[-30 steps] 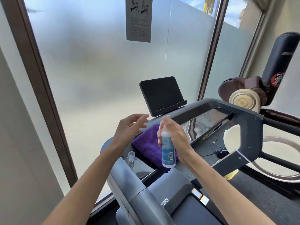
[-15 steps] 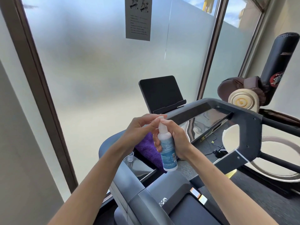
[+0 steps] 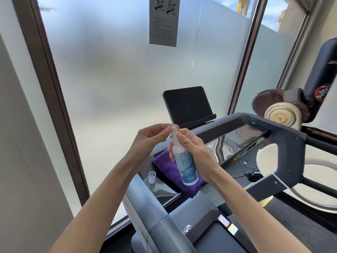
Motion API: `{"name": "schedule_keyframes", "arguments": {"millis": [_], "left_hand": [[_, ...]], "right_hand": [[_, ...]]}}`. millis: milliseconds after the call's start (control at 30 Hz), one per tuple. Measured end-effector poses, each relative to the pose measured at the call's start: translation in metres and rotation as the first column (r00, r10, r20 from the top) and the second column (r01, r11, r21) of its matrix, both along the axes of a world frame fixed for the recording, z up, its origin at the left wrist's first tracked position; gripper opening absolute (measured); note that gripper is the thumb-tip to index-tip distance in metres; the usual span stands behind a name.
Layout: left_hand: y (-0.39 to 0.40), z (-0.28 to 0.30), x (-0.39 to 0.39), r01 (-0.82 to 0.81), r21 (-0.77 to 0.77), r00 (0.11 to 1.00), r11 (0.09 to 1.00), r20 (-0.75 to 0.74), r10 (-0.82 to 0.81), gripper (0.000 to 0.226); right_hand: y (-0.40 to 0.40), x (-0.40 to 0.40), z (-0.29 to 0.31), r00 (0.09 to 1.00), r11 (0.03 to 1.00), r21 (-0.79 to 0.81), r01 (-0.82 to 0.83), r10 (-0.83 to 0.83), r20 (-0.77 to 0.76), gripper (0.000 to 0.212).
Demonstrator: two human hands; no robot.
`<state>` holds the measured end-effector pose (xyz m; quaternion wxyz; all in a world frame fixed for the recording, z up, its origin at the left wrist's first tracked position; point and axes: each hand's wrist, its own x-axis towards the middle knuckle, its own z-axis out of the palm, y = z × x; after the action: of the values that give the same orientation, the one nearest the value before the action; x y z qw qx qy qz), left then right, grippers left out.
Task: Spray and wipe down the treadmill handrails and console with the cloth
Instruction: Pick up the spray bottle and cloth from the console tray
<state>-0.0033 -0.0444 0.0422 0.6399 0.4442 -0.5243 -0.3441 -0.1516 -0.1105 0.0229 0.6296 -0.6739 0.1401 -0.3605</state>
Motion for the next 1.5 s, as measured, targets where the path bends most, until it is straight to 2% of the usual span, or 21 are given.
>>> {"name": "schedule_keyframes", "arguments": {"millis": [233, 400, 500, 600, 733, 800, 900, 967, 1067, 1200, 1333, 1400, 1500], "left_hand": [[0.003, 0.002, 0.002, 0.136, 0.049, 0.991, 0.99, -0.008, -0.136, 0.029], [0.004, 0.002, 0.003, -0.078, -0.04, 0.997, 0.996, -0.034, 0.076, 0.012], [0.004, 0.001, 0.0, -0.202, -0.135, 0.977, 0.97, 0.049, 0.21, 0.012], [0.003, -0.001, -0.008, -0.306, -0.222, 0.938, 0.926, 0.097, 0.334, 0.012], [-0.002, -0.004, -0.012, -0.445, -0.271, 0.879, 0.854, 0.051, 0.474, 0.006], [-0.004, -0.002, -0.015, -0.476, -0.335, 0.843, 0.813, 0.092, 0.531, 0.006], [-0.002, 0.003, -0.027, -0.484, -0.454, 0.779, 0.748, 0.166, 0.605, 0.009], [-0.003, 0.003, -0.029, -0.474, -0.462, 0.779, 0.749, 0.175, 0.602, 0.01], [-0.004, -0.002, -0.025, -0.446, -0.435, 0.778, 0.782, 0.245, 0.579, 0.012], [-0.007, -0.009, -0.024, -0.425, -0.392, 0.81, 0.816, 0.239, 0.536, 0.012], [-0.01, -0.009, -0.021, -0.395, -0.351, 0.833, 0.849, 0.252, 0.492, 0.012], [-0.007, -0.006, -0.016, -0.316, -0.264, 0.885, 0.911, 0.264, 0.384, 0.014], [-0.003, -0.005, -0.002, -0.253, -0.102, 0.948, 0.962, 0.175, 0.267, 0.02]], "right_hand": [[0.003, 0.008, -0.002, 0.988, 0.988, 0.088, -0.131, 0.123, 0.091, 0.024], [-0.001, 0.012, -0.002, 0.994, 0.993, 0.062, -0.1, 0.102, -0.032, 0.045], [-0.001, 0.012, -0.002, 0.981, 0.997, 0.052, -0.049, 0.058, -0.183, 0.071], [-0.001, 0.018, -0.002, 0.98, 0.995, 0.093, 0.02, -0.001, -0.2, 0.089], [-0.001, 0.023, -0.001, 0.969, 0.99, 0.097, 0.105, -0.08, -0.233, 0.089], [0.001, 0.025, -0.001, 0.977, 0.982, 0.156, 0.111, -0.079, -0.198, 0.09], [0.008, 0.026, 0.003, 0.995, 0.956, 0.278, 0.094, -0.08, -0.062, 0.067], [0.009, 0.023, 0.008, 0.996, 0.947, 0.308, 0.091, -0.083, -0.04, 0.067], [0.006, 0.019, 0.012, 0.995, 0.95, 0.3, 0.083, -0.061, -0.084, 0.083], [0.004, 0.015, 0.011, 0.991, 0.956, 0.282, 0.074, -0.039, -0.129, 0.067], [0.002, 0.017, 0.008, 0.987, 0.95, 0.295, 0.106, -0.065, -0.147, 0.071], [-0.003, 0.017, 0.008, 0.982, 0.959, 0.255, 0.123, -0.08, -0.172, 0.072], [-0.011, 0.01, 0.008, 0.97, 0.975, 0.187, 0.12, -0.076, -0.229, 0.072]]}}
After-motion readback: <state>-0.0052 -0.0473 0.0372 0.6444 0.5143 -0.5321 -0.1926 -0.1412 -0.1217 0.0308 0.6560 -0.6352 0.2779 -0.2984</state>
